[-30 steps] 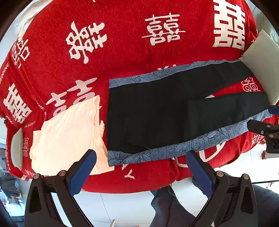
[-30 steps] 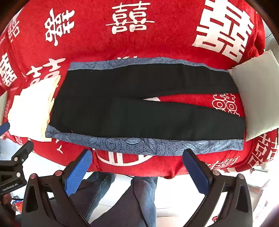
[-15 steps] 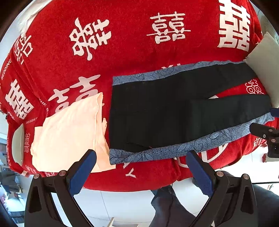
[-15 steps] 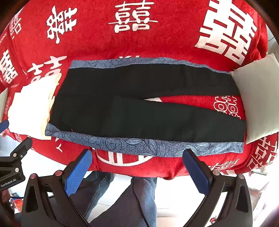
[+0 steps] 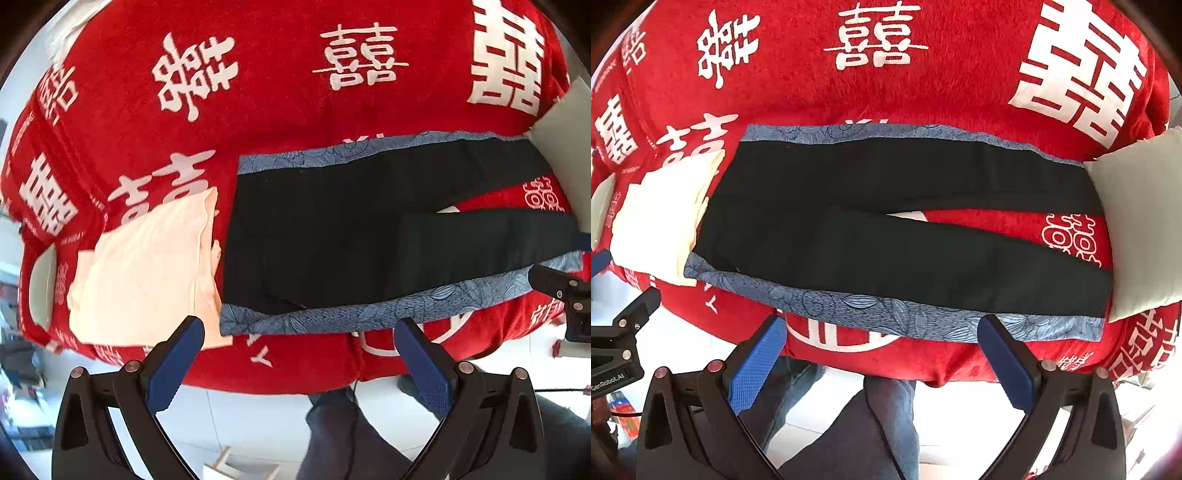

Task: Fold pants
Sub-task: 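Move both tools toward the waistband of the black trousers, then grasp the waistband corners with the left gripper while the right gripper grasps the other corner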

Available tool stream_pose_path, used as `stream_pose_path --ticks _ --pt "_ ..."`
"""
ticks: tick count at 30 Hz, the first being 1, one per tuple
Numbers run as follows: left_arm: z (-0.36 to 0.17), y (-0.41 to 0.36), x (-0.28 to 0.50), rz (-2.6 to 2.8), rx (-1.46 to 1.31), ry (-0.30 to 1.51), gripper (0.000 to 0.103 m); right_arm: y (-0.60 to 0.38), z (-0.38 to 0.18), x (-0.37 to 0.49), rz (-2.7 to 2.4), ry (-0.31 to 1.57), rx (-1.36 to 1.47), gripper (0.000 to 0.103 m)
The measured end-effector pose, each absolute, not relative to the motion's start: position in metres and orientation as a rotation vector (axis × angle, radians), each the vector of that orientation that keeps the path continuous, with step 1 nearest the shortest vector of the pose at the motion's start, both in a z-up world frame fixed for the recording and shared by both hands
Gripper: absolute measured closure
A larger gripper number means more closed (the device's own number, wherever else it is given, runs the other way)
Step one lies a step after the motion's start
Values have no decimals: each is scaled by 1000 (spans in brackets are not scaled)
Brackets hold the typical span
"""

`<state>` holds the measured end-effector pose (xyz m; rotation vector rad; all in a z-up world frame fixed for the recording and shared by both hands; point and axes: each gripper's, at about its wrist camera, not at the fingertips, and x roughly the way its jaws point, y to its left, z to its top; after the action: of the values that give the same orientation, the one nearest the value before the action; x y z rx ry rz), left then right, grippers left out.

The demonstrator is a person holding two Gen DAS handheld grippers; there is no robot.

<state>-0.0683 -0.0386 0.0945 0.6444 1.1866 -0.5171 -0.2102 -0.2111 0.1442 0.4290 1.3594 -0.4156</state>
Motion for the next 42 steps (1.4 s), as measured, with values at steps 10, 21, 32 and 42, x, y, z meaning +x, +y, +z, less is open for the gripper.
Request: stream_pose_path --ticks 10,21,32,42 --pt "88 -48 -87 -396 525 1286 0 -236 135 -228 -353 1379 443 0" --pt "65 -38 -69 -437 526 1313 0 -234 113 -219 -424 1407 492 0" --pt "-5 -12 -38 -458 488 1377 0 -216 58 -215 -470 1408 621 0" --pt "-71 42 -9 -434 210 1456 0 -219 -6 -253 -276 1155 1151 0"
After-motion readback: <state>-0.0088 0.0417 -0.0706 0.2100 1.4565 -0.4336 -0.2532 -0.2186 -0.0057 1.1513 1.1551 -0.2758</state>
